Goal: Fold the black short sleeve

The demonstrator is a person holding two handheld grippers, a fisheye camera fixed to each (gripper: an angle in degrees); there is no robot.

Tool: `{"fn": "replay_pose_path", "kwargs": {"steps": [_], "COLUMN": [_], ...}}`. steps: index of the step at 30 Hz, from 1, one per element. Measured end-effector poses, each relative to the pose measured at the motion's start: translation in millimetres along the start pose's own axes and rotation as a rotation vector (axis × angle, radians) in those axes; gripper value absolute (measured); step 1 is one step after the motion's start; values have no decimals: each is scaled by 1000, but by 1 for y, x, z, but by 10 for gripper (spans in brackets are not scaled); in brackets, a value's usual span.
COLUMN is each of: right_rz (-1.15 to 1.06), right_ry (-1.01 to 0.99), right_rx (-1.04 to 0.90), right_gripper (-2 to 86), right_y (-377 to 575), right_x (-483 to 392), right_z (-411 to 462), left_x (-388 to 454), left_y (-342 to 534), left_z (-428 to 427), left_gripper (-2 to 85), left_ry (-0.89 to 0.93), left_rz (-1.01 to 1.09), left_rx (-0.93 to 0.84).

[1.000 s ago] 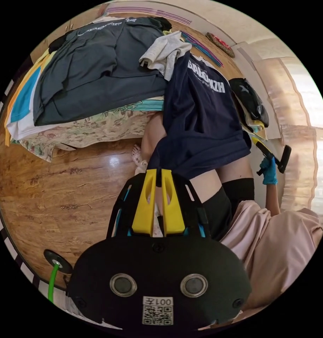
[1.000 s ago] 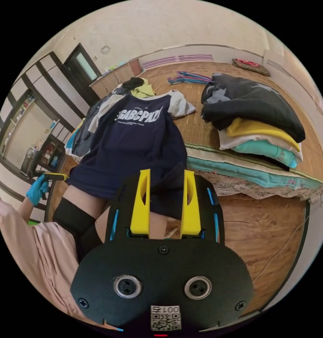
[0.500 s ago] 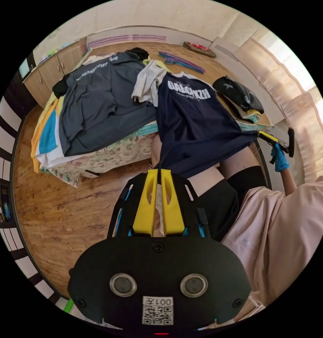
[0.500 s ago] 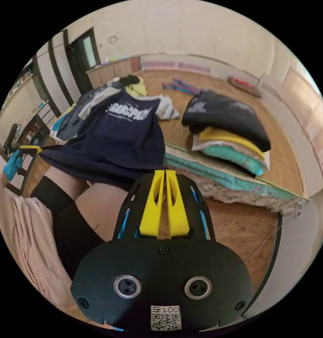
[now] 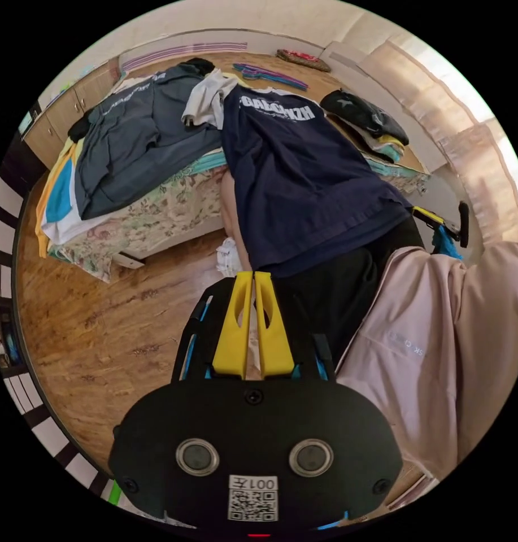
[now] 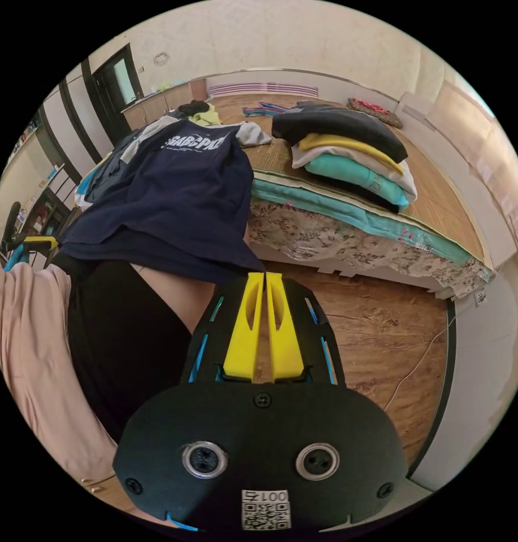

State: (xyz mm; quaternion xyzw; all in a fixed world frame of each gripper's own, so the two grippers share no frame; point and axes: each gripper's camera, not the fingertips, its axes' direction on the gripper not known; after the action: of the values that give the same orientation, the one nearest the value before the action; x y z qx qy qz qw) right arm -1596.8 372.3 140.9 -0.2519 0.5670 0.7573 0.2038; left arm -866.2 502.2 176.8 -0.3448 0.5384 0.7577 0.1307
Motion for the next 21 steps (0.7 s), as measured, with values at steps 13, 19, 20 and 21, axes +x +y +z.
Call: {"fn": "replay_pose_path", "kwargs": {"steps": [13,19,20,21], "right_rz": [-29,-124,-131,-140], "right_ry": [35,175,181,180], "right_rx": [41,261,263,243], "right_gripper": [8,6,6,6], "right_y": [7,-14,-14,-11], "right_x": [-13,-23,-24,-25], "right_z": [4,-69,-73,-76], "left_x": [3,-1,0,0], "left_y": [16,17,17,18], "left_z": [3,-67,-71,-74], "left_gripper": [-13,-16,-16,-16], "left_ry": [9,-80,-88,-98], "left_rz": [24,48,63,86], "left_rx": [43,251,250,236]}}
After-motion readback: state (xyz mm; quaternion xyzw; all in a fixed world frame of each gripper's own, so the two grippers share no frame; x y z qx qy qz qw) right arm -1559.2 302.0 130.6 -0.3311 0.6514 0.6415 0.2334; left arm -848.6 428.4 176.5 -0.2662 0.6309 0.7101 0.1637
